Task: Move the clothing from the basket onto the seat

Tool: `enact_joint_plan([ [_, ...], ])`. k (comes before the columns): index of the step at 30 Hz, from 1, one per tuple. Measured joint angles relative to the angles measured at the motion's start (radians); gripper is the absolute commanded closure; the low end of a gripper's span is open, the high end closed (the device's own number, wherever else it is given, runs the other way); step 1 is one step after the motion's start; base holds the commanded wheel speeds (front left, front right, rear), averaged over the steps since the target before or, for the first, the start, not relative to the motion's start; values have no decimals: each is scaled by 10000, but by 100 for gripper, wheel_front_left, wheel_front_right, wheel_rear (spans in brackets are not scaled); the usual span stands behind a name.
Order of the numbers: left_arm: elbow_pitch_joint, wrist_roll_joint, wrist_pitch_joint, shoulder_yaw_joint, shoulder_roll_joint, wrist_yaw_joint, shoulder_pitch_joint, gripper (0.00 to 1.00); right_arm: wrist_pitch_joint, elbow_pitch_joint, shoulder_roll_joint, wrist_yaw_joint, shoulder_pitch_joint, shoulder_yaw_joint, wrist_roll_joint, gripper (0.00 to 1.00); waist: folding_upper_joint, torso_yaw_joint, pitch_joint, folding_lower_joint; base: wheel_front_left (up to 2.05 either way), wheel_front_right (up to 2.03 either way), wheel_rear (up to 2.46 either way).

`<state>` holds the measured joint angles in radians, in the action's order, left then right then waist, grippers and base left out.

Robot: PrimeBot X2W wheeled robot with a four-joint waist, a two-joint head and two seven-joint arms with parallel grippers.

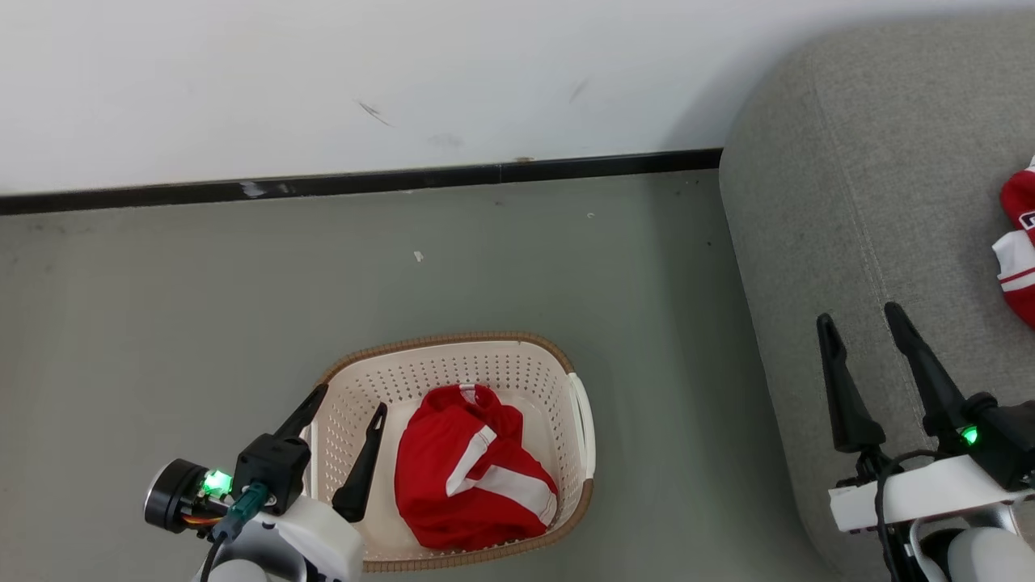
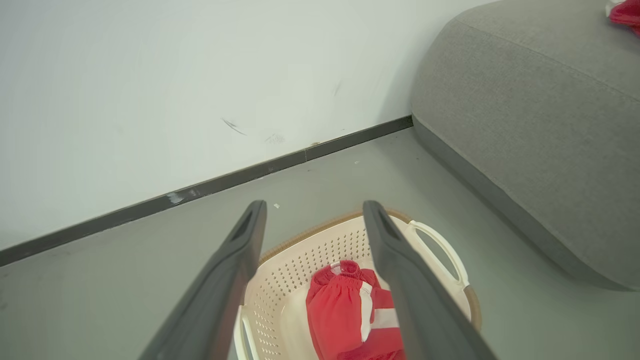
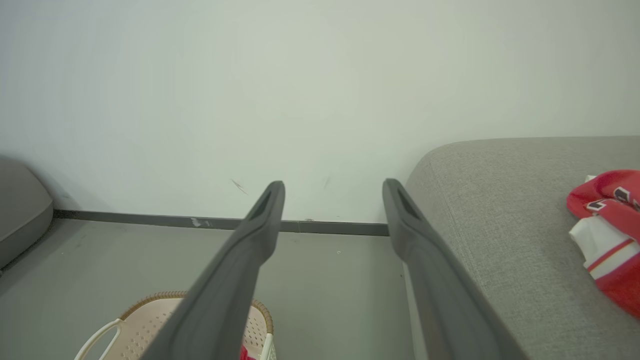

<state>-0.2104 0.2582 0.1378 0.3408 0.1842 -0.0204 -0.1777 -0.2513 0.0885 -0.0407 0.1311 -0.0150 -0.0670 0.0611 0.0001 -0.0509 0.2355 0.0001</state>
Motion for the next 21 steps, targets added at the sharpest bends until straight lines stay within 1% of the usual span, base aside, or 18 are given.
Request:
enact_joint_plan([
  [6,-612,-309,-134,364,-63,79,-636,0,-10,424,0,0,-366,-238,-17,0,0,-113,661,0,0,0,0],
  [7,-690,-366,-136,405,-96,146,-733,0,-10,489,0,0,-430,-267,-17,0,0,-135,777,0,0,0,0],
  [12,-1085,-646,-136,577,-221,159,-1244,0,-10,757,0,0,-858,-449,-17,0,0,-247,1386,0,0,0,0],
  [21,-1710,-836,-65,780,-380,261,-1938,0,-10,1156,-2,0,-1844,-366,-125,0,0,-453,2441,0,0,0,0],
])
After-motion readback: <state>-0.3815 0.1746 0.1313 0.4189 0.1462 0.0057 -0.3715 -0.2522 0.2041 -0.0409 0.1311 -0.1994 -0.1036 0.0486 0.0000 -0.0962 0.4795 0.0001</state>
